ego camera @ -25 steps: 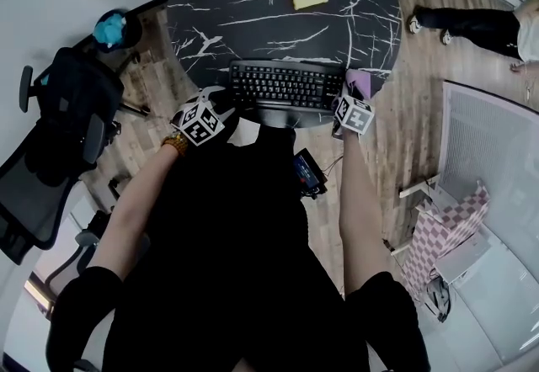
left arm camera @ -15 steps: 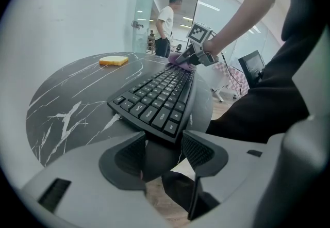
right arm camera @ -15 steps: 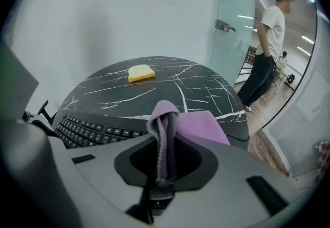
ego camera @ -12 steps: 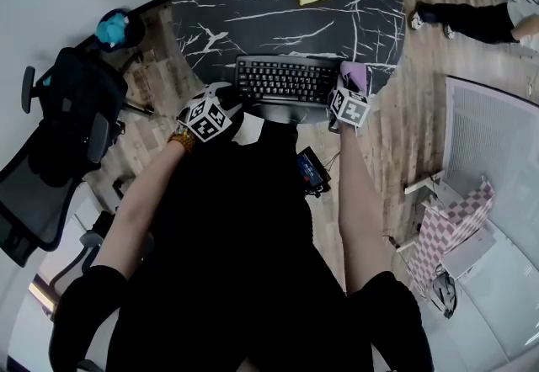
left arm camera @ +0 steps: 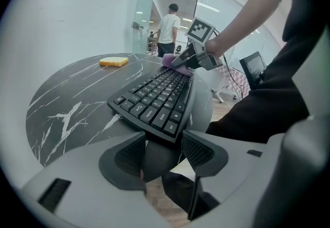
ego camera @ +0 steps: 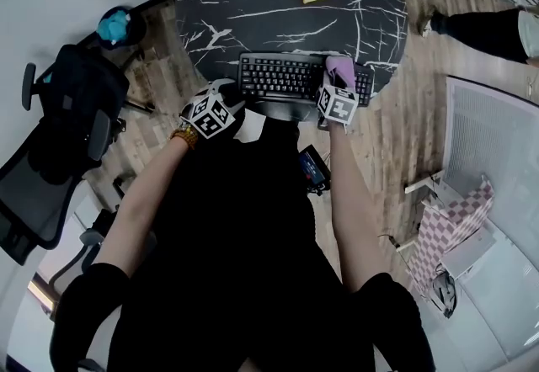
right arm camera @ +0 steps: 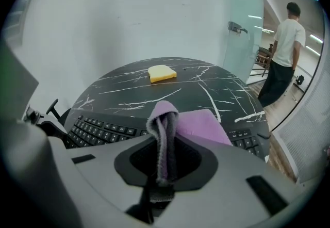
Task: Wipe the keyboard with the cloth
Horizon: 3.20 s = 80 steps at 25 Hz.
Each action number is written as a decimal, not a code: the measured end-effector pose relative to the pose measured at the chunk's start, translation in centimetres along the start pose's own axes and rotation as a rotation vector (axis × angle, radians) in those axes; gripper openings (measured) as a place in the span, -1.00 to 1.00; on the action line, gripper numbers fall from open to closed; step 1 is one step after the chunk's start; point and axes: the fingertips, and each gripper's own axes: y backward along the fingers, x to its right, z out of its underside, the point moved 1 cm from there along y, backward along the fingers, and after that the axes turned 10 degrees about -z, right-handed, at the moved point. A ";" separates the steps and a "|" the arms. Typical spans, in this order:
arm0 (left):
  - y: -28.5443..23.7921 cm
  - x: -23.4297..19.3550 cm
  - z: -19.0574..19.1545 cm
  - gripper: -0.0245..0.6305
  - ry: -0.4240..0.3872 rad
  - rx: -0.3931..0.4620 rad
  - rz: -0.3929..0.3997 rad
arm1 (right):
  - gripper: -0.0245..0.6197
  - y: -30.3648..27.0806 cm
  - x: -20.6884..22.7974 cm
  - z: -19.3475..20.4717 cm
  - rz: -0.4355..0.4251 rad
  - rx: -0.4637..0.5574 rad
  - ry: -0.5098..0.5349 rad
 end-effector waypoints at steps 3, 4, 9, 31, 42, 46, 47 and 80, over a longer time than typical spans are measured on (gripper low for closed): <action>0.0 0.0 0.1 -0.23 -0.001 0.000 0.000 | -0.70 -0.4 -1.4 0.0 -0.020 -0.004 0.015; -0.1 0.0 0.1 -0.23 -0.001 0.001 0.000 | -0.70 -0.5 -1.8 0.0 -0.023 -0.006 0.018; -0.1 0.0 0.0 -0.23 -0.006 0.003 0.000 | -0.70 -0.8 -2.8 -0.1 -0.023 -0.009 0.019; -0.1 0.0 0.1 -0.23 -0.016 0.016 -0.003 | -0.70 -3.0 -12.1 -0.4 -0.157 -0.055 0.225; -0.1 0.0 0.1 -0.23 -0.016 0.014 -0.008 | -0.70 -3.7 -16.8 -0.3 -0.213 -0.079 0.309; -0.1 -0.1 0.1 -0.23 -0.017 0.017 -0.011 | -0.70 -3.8 -18.0 -0.1 -0.252 -0.091 0.392; -0.1 0.0 0.1 -0.23 -0.017 0.017 -0.012 | -0.70 -3.9 -18.5 0.0 -0.263 -0.094 0.421; 0.1 0.0 0.4 -0.23 -0.037 0.026 -0.011 | -0.70 8.2 -3.3 -7.4 -0.300 0.315 0.110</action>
